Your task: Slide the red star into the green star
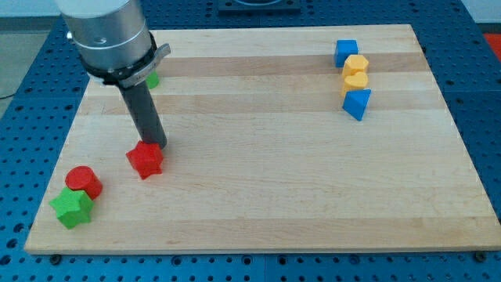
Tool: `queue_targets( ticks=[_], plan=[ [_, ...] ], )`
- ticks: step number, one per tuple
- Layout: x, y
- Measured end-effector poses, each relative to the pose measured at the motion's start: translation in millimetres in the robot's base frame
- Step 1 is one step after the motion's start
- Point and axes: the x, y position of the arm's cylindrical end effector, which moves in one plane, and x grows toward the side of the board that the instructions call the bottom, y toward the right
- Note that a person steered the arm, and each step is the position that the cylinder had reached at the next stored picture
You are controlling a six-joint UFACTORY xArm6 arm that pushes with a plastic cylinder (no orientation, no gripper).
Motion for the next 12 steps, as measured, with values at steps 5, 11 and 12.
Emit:
queue_targets(
  ticks=[5,11,12],
  plan=[
    [50.0,27.7],
    [89.9,-0.2],
    [93.1,-5.8]
  ],
)
